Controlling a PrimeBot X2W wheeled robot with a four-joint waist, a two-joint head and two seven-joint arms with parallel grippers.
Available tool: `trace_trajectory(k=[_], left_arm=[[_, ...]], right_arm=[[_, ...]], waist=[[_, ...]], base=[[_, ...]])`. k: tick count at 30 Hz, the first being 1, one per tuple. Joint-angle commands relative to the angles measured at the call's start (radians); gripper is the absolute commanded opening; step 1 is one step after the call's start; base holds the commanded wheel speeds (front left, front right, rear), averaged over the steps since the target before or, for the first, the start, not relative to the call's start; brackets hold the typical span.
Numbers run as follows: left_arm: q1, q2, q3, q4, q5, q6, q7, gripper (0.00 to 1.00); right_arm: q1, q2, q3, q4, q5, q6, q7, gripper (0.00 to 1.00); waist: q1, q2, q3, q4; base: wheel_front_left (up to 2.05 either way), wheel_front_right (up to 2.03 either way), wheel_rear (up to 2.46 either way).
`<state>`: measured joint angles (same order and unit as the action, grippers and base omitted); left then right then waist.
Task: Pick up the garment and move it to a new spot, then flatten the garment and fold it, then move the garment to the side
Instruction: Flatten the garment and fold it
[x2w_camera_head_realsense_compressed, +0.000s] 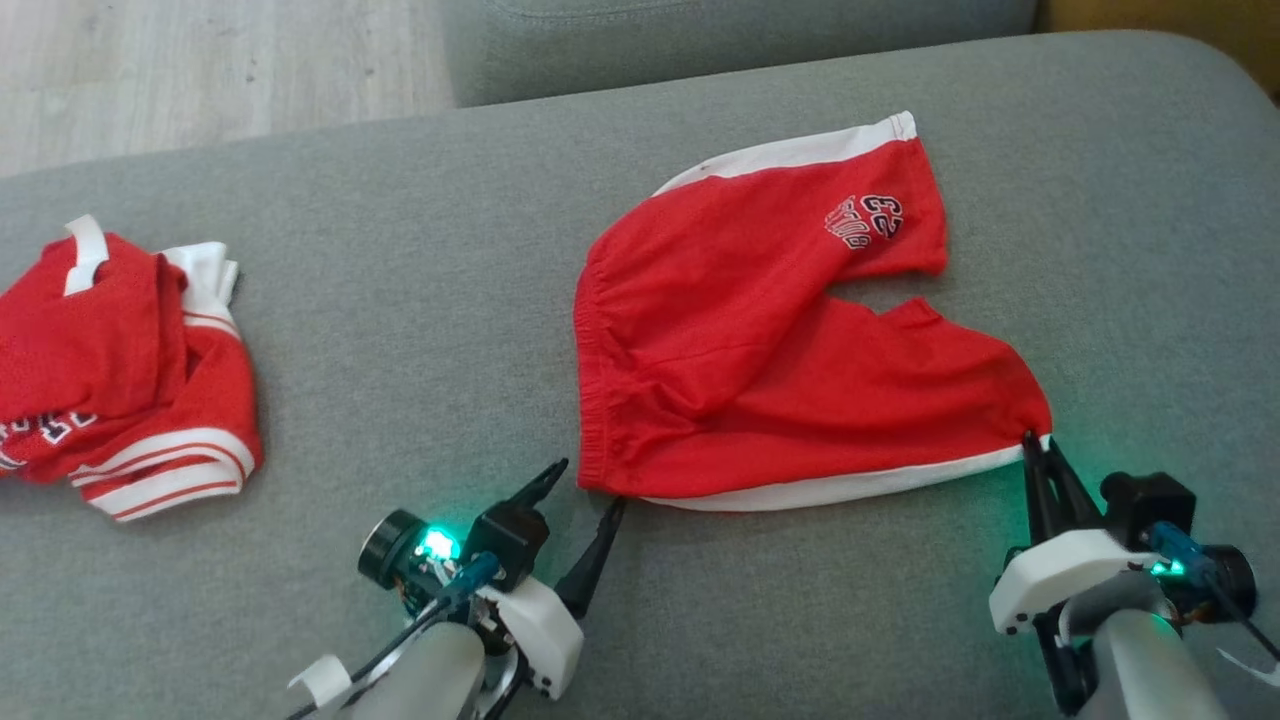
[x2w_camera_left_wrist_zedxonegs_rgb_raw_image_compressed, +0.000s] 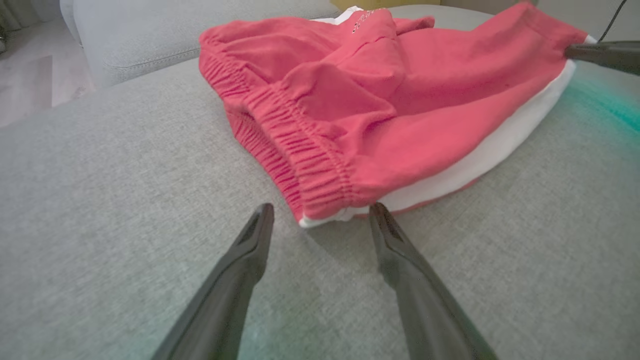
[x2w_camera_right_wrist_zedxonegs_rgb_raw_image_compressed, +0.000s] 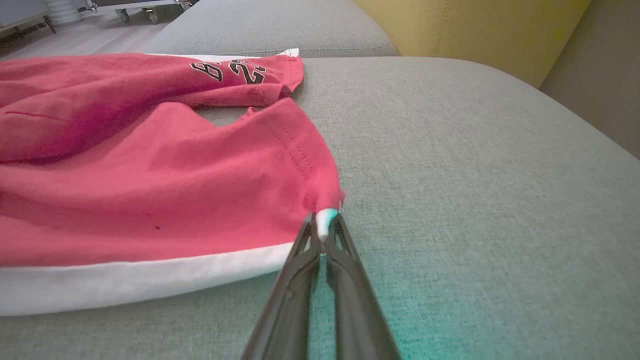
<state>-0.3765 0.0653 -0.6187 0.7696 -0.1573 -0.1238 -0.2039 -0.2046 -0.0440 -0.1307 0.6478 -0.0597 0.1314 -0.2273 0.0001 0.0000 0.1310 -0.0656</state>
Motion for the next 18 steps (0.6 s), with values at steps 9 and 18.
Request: trace_trajectory(k=[9, 18], left_arm=[[-0.084, -0.007, -0.015, 0.015, -0.03, -0.005, -0.049, 1.0], [-0.099, -0.009, -0.053, 0.006, -0.046, -0.006, -0.057, 0.0]], right_arm=[[-0.052, -0.006, 0.038, -0.012, 0.015, -0.001, -0.014, 0.0], [-0.065, -0.006, 0.036, -0.001, 0.011, -0.001, -0.019, 0.0]], waist=[[-0.0001, 0.0, 0.023, -0.015], [-0.0001, 0.0, 0.023, -0.013]], base=[[0.0, 0.0, 0.0], [0.0, 0.0, 0.0]])
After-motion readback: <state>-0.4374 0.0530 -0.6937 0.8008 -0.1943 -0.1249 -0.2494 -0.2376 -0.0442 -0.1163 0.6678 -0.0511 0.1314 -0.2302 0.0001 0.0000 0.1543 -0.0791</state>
